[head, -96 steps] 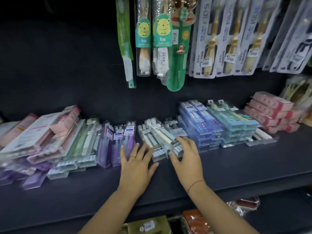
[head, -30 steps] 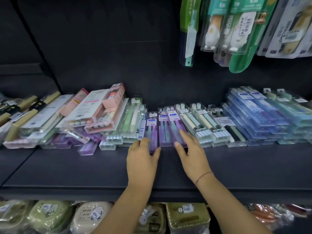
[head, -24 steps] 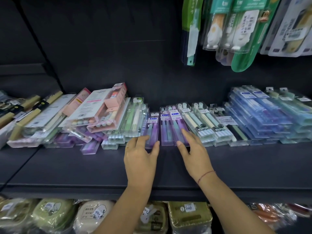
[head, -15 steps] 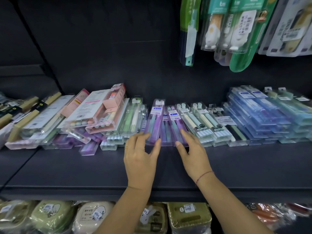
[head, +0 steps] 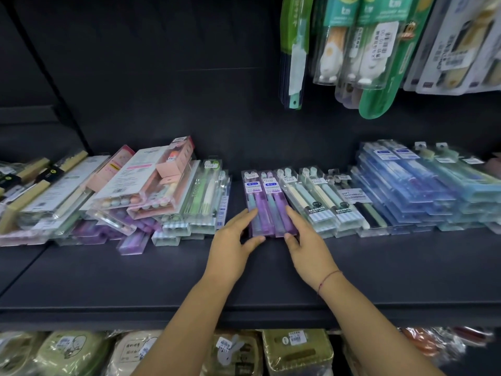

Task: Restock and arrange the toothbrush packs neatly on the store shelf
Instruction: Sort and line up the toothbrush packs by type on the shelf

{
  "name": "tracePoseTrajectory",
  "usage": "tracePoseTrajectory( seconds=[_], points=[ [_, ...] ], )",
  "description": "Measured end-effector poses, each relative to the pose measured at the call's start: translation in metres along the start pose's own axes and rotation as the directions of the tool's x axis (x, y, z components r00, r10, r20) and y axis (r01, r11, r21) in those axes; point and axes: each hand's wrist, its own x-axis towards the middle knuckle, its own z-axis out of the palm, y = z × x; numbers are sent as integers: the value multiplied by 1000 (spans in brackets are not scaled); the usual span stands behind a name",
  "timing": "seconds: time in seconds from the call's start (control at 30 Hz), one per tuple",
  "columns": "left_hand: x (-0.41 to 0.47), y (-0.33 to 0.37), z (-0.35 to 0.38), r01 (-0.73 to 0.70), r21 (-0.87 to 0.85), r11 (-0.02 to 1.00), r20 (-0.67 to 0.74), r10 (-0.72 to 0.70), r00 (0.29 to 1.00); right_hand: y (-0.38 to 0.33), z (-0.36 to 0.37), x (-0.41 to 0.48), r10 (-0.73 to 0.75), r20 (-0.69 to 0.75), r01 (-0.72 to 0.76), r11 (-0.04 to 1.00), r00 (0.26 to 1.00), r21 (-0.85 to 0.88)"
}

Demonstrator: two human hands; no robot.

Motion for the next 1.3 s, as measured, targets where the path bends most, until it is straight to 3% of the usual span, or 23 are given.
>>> tracePoseTrajectory(
  seconds=[0.23,0.4,0.5,0.6,0.67,0.73,0.83,0.93,1.07,1.2,1.3],
  points=[
    [11,-6,1,25,-74,997,-39,-28,999,0,3,18,-13,-84,4,994,996,-109],
    [7,-1,4,-36,105,994,-46,41,998,3,12,19,-91,-108,71,982,990,-173],
    [-6,12,1,-47,207,977,-41,57,998,-3,19,12,-176,-137,125,940,975,-319],
    [-17,27,-19,-100,327,940,-267,194,944,-25,30,5,-357,-239,259,896,903,-359],
    [-15,24,-40,-78,487,870,-478,340,810,-49,41,6,-289,-182,263,952,940,-156],
    [-11,14,-62,77,534,842,-599,312,737,-72,54,15,-126,-55,129,989,991,69],
    [-6,-8,-79,217,553,804,-578,183,795,-100,75,37,22,62,-28,996,998,87],
    [-5,-21,-78,192,629,753,-487,190,853,-115,90,55,129,94,-130,991,987,4],
    [-3,-26,-73,167,642,748,-475,217,853,-123,98,66,222,92,-223,975,971,1],
    [-5,-21,-68,135,654,744,-454,243,858,-121,99,73,273,148,-293,947,950,130],
    [-5,-17,-64,128,592,795,-476,217,852,-118,95,74,288,211,-328,926,934,189]
  ],
)
